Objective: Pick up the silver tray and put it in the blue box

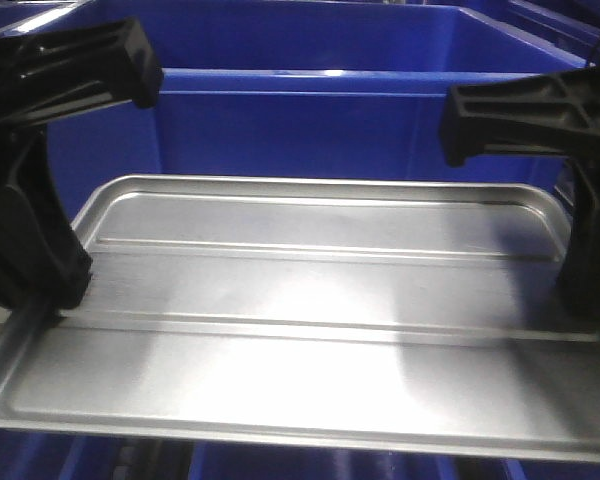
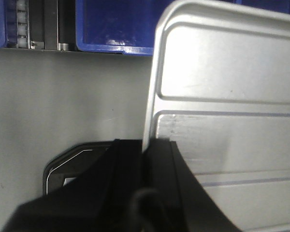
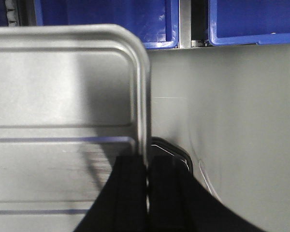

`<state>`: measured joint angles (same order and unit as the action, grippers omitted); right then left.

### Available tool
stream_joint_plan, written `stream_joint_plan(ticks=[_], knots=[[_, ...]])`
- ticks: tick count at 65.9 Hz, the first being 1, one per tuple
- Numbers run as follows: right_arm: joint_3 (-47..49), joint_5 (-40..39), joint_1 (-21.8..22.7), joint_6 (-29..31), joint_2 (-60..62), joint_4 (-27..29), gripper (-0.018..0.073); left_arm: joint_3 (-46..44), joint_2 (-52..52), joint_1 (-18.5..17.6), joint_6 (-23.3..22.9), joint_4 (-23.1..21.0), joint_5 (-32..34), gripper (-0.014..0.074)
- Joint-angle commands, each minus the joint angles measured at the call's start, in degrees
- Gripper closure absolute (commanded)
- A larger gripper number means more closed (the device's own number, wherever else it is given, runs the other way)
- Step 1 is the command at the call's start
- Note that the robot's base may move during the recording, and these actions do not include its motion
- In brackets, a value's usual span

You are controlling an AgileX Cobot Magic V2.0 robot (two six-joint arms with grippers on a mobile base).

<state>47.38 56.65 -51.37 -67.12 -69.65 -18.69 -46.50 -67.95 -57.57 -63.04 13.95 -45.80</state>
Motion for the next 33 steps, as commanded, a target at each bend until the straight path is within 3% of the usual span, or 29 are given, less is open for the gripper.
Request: stream_joint_plan(ticks=[1, 18, 33], knots=[[0.96, 7.19, 0.39, 0.03, 1.34, -4.62, 0.0505, -1.36, 1.40, 0.16, -0.71, 3.60, -4.64, 0.0700], [0.96, 5.86, 0.39, 0.03, 1.34, -4.62, 0.0505, -1.36, 1.40, 0.16, -0.71, 3.60, -4.10, 0.0700], [2.59, -0.85, 0.39, 0.92, 1.34, -4.62, 0.0505, -2.67, 1.40, 0.16, -0.71, 3.97, -3.34, 0.0700]])
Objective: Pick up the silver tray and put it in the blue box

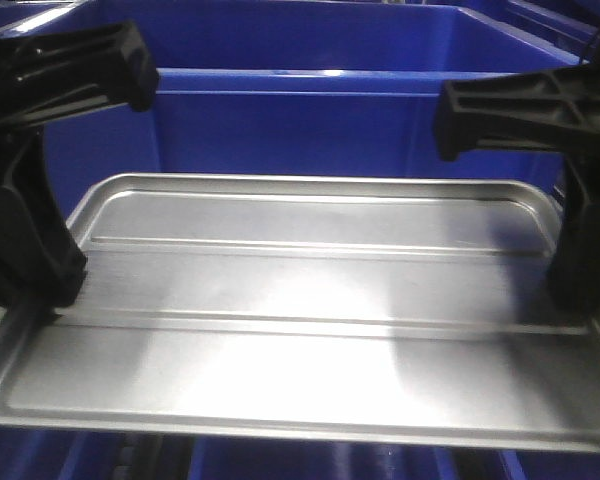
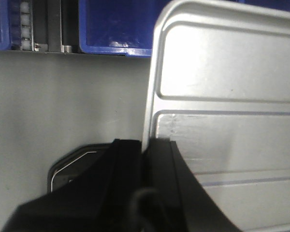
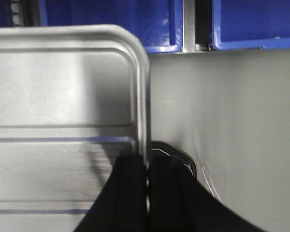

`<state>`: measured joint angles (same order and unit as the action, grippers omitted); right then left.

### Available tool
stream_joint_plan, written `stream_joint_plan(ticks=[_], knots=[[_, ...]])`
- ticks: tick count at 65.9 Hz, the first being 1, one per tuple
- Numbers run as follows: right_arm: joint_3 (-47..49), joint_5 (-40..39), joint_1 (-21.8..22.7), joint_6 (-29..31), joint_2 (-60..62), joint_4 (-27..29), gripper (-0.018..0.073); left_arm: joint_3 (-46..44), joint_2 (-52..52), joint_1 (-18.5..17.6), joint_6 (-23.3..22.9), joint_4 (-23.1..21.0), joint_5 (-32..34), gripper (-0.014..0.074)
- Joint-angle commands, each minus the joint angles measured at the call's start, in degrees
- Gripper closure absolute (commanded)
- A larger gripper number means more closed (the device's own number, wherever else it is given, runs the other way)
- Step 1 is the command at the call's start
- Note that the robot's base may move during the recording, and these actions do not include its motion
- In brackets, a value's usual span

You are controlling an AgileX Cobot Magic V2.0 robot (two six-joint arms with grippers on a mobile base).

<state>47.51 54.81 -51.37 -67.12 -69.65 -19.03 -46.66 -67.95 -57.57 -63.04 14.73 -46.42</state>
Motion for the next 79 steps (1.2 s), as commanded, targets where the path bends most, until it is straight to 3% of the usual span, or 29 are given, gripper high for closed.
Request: stream_joint_plan(ticks=[1, 7, 19, 30, 43, 52, 62, 79], knots=[[2.96, 0.82, 0.39, 1.42, 1.34, -4.28, 0.0505, -2.94, 1.40, 0.16, -0.71, 3.22, -3.07, 0.0700], [7.53, 1.14, 0.39, 5.60, 1.34, -5.02, 0.0505, -6.76, 1.40, 0.16, -0.60, 5.42, -5.61, 0.0700], [17.38, -0.55, 0.39, 13.39, 1.34, -9.21, 0.0505, -14.80, 1.40, 0.16, -0.23, 16.15, -7.02, 0.0700], [24.08, -6.50, 2.66, 13.77, 0.37, -15.85, 0.0505, -21.40, 0.15, 1.71, 0.34, 24.96, -5.57, 0.0700], [29.57, -18.02, 8.96, 13.81, -3.52, -19.78, 0.0505, -27.55, -3.51, 9.38, 2.51, 30.25, 6.55, 0.0700], [30.28, -29.54, 14.22, 13.81, -7.42, -25.03, 0.0505, -29.59, -7.69, 15.91, 2.51, 31.00, 16.20, 0.0700], [30.28, -41.88, 20.23, 13.81, -13.37, -26.43, 0.0505, -29.72, -13.48, 23.30, 2.51, 32.80, 29.81, 0.0700], [30.28, -47.95, 25.35, 13.66, -21.86, -26.43, 0.0505, -29.72, -22.14, 27.56, 2.51, 32.80, 35.68, 0.0700]])
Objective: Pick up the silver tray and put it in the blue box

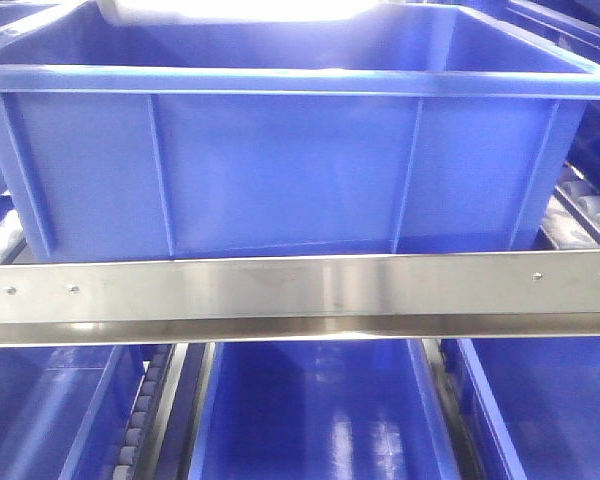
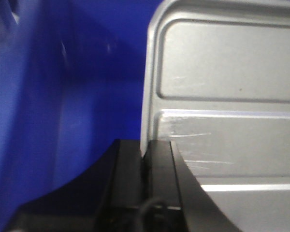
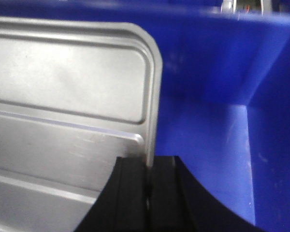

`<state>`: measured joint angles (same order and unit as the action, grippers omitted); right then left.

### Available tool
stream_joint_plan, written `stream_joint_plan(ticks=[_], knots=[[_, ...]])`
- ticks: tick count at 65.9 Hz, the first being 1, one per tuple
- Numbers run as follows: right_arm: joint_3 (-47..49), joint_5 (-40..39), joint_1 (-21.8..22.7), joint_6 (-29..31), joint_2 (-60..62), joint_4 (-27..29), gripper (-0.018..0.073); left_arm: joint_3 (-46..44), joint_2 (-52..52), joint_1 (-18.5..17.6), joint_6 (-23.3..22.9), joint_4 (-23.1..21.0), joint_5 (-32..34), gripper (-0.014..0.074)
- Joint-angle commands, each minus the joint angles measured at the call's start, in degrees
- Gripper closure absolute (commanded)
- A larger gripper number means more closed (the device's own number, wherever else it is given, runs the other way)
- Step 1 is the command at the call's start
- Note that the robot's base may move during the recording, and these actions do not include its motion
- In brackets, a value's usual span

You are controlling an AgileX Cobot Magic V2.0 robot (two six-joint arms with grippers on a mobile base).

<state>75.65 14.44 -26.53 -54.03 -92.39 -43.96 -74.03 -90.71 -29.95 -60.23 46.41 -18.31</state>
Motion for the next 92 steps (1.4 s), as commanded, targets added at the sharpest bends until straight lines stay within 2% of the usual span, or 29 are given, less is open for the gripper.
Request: stream_joint_plan(ticks=[1, 7, 11, 20, 25, 30, 40, 44, 47, 53, 55, 61, 74, 79, 86, 92], knots=[[2.14, -7.57, 0.66, 0.57, 0.54, -1.50, 0.0505, -2.35, 0.30, -0.05, -0.31, 1.12, 7.57, 0.0700], [2.14, -7.14, 1.19, 0.57, -0.17, -1.50, 0.0494, -2.35, -0.19, 0.04, -0.31, 1.27, 7.22, 0.0694], [2.14, -6.75, 1.23, 0.57, -0.17, -1.50, 0.0433, -2.35, -0.19, 0.04, -0.31, 1.27, 6.80, 0.0664], [2.14, -6.45, 1.31, 0.57, -0.10, -1.50, 0.0181, -3.56, -0.19, 1.29, -0.41, -0.28, 3.64, 0.0473], [2.14, -5.89, 2.17, 0.57, -0.10, -1.50, 0.0118, -4.70, -0.19, 1.77, -0.41, -0.26, -0.10, 0.0378], [2.14, -5.55, 3.43, 0.57, -0.10, -1.50, 0.0125, -5.12, -0.19, 2.15, -0.41, -0.26, -2.37, 0.0358], [2.34, -6.44, 4.20, 0.57, 0.08, -1.50, 0.0125, -5.12, -0.19, 2.26, -0.41, -0.26, -1.58, 0.0360], [2.62, -7.20, 4.20, 0.57, 0.28, -1.50, 0.0145, -5.12, -0.19, 2.26, -0.41, -0.26, -0.51, 0.0405], [2.88, -7.69, 3.99, 0.57, 0.72, -1.50, 0.0202, -5.17, 0.14, 2.26, -0.41, -0.26, -0.40, 0.0480], [2.96, -7.71, 3.36, 0.57, 2.57, -1.50, 0.0453, -5.17, 1.75, 1.61, -0.31, -0.11, -0.87, 0.0717], [2.96, -7.71, 3.15, 0.57, 3.30, -1.50, 0.0524, -5.17, 2.18, 1.52, -0.19, 0.50, -0.51, 0.0692], [3.23, -8.35, 3.15, 0.57, 4.02, -1.80, 0.0487, -5.17, 3.00, 1.52, -0.19, 4.10, 1.14, 0.0684], [1.32, -8.20, 3.20, 0.64, 8.63, -2.75, 0.0508, -2.49, 8.49, 1.63, -0.19, 3.37, 1.17, 0.0685], [-3.84, -10.20, 3.20, 0.64, 12.76, -5.74, 0.0508, 3.54, 13.06, 1.63, -0.19, 3.12, 2.68, 0.0685], [-14.01, -18.49, 3.20, 0.64, 20.20, -12.01, 0.0508, 15.40, 21.49, 1.63, -0.19, 5.62, 12.34, 0.0685], [-23.28, -23.43, 3.20, 0.64, 27.37, -13.09, 0.0508, 25.09, 28.48, 1.63, -0.19, 5.89, 17.92, 0.0692]])
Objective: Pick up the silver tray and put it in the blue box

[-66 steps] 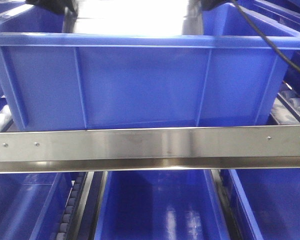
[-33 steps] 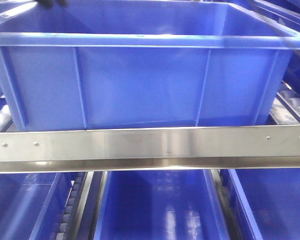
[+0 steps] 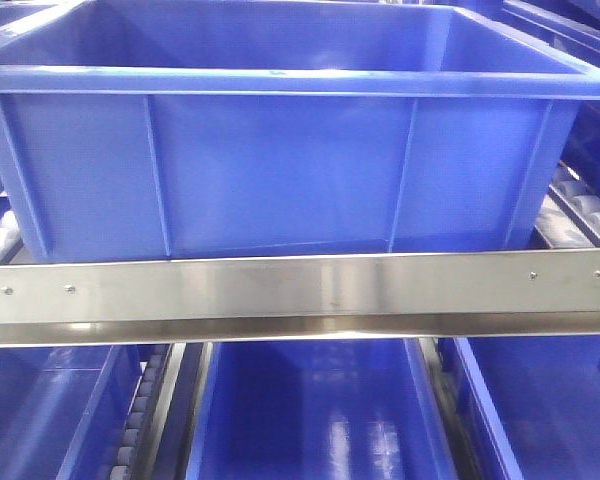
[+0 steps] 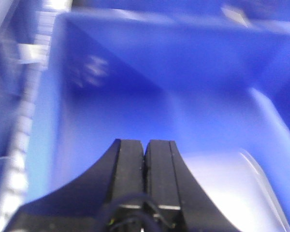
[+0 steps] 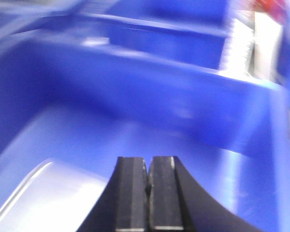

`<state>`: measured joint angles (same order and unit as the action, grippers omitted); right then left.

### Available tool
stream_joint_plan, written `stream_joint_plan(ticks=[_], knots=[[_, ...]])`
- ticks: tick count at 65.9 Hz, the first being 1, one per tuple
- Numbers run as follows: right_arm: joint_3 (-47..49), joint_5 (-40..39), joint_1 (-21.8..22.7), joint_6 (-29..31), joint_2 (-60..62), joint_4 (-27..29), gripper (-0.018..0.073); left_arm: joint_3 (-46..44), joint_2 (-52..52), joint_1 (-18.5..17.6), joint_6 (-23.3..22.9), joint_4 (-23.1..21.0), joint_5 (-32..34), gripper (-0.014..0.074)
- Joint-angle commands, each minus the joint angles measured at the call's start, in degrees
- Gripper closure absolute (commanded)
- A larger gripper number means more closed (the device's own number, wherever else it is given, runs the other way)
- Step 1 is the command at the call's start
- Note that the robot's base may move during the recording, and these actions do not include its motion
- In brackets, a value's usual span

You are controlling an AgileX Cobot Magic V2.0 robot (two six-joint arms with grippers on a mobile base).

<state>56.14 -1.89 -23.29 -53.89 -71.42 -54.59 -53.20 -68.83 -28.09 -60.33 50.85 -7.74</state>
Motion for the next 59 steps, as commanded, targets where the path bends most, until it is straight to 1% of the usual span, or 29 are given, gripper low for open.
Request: stream_joint_plan(ticks=[1, 13, 25, 29, 34, 43, 59], knots=[[-4.96, -7.48, -0.04, 0.50, 7.44, -2.45, 0.0508, 5.43, 7.51, -0.22, -0.08, 1.45, 7.74, 0.0692], [-21.50, -7.74, -0.04, 0.50, 24.28, -2.55, 0.0508, 20.74, 22.24, -0.22, -0.08, 1.45, 7.74, 0.0692], [-33.42, -7.58, -0.04, 0.50, 38.93, -2.55, 0.0510, 31.49, 37.45, -0.22, -0.08, 1.45, 8.48, 0.0692], [-35.52, -7.58, -0.04, 0.50, 42.58, -2.55, 0.0510, 33.72, 40.68, -0.22, -0.08, 1.45, 9.92, 0.0692], [-37.61, -7.58, -0.04, 0.50, 46.03, -2.55, 0.0510, 36.15, 44.00, -0.22, -0.08, 1.45, 13.22, 0.0692], [-38.69, -7.58, -0.04, 0.50, 47.71, -2.55, 0.0510, 38.74, 45.30, -0.22, -0.08, 1.45, 17.96, 0.0692], [-38.82, -7.68, -0.04, 0.50, 47.66, -2.55, 0.0510, 39.85, 45.09, -0.22, -0.08, 1.55, 18.79, 0.0692]])
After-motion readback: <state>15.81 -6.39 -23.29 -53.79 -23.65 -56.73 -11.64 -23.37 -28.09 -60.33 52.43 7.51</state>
